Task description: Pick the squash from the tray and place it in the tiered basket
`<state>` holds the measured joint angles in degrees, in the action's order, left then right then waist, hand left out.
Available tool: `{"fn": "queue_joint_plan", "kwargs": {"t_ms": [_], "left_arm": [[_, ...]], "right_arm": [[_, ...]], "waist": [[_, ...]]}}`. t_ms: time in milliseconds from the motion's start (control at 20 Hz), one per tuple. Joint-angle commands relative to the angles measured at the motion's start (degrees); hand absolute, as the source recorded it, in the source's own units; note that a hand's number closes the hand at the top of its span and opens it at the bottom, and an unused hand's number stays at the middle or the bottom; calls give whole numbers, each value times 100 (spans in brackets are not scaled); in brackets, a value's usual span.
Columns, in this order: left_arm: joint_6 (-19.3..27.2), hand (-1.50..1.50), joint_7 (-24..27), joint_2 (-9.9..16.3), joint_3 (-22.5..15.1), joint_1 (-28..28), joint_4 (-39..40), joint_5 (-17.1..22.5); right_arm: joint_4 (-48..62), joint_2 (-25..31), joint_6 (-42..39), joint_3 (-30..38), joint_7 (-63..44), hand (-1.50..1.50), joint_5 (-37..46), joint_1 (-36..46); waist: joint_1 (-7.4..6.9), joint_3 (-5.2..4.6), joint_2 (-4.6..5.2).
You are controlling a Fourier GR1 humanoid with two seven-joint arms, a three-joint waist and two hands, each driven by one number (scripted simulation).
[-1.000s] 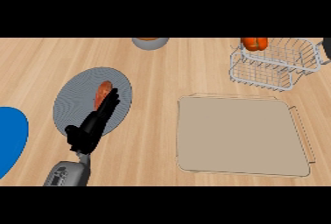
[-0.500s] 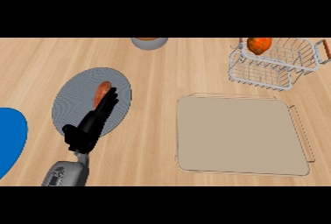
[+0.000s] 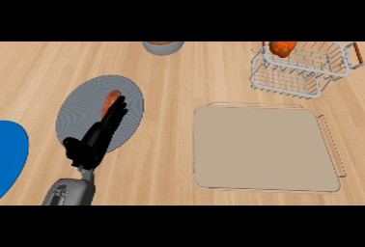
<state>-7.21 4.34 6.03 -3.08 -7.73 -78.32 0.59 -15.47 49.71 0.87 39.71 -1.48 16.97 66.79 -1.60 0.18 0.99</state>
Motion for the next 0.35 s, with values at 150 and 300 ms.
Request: {"fn": "queue_joint_plan", "kwargs": {"t_ms": [150, 300], "left_arm": [[3, 0, -189, 17, 53, -154, 18, 22], [35, 0, 105, -21, 59, 133, -48, 15]], "right_arm": [[307, 1156, -1111, 610, 678, -150, -532, -1012], [439, 1668, -1778, 737, 812, -150, -643, -1435]], "waist": [[59, 17, 27], [49, 21, 16]]}}
